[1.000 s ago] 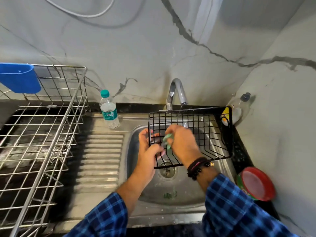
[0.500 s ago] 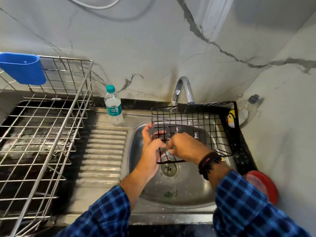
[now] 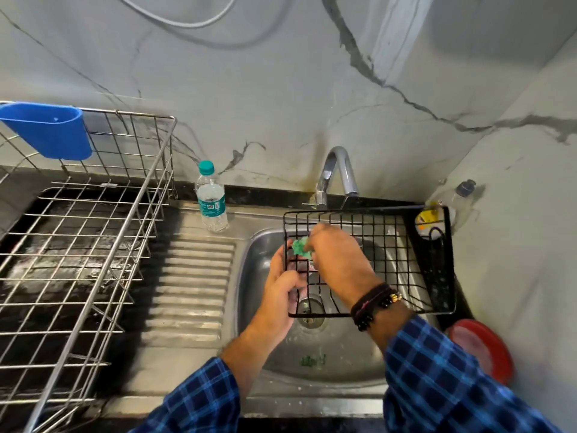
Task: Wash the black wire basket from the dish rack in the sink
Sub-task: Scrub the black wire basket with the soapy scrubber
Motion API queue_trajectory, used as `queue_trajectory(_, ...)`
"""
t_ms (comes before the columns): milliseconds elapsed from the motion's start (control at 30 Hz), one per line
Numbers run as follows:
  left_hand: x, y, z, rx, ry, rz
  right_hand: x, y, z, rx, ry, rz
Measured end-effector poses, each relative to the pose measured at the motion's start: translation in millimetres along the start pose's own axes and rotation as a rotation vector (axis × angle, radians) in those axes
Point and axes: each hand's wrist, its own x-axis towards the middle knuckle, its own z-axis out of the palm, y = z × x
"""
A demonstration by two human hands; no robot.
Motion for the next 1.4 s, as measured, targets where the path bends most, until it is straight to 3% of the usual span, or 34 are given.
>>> queue_trajectory(133,3.4,2.8,-1.1,0.093,0.001,0.056,-7.8,12.5,-11.8,0.002,-0.021,0.133)
queue_trajectory(233,4.7,10.0,-1.6,0.078,0.003,0.068,-2.5,27.6,-29.0,0.013,0.175,0.35)
queue_trajectory(333,5.6,10.1,-0.7,0.064,-0.006,0.03,4.6,27.4,-33.7,0.213,0.304,0.508)
queue_trajectory(533,-2.1,1.7,10.0,0.123,-0.075,-0.034,14.1,-21.1,-6.9,0.606,0.245,0.46)
queue_trajectory(667,-3.8,0.3,10.5,0.07,-0.028,-0.035,13.6,-21.8,-4.7,0.848,0.19,0.454)
queue_trajectory(867,-1.9,-1.0,-19.2,0.088,0.084,0.005,-2.6,71.3,-33.3,0.241,0.275,0.66)
queue_trajectory(967,-1.5,-2.3,-16.2,0.089,0.054,-0.005,-7.0,67.4,-34.3,-0.039,0.157,0.637)
queue_trajectory(1267,5.3,9.4,-9.7,0.114,0.09,0.077,-3.7,13.0,-2.7,-0.007,-0.049,0.279)
queue_trajectory(1400,7.0,20.4,-22.3,0.109,0.1,0.125,-11.5,50.2,-14.7,-0.16,-0.038,0.293)
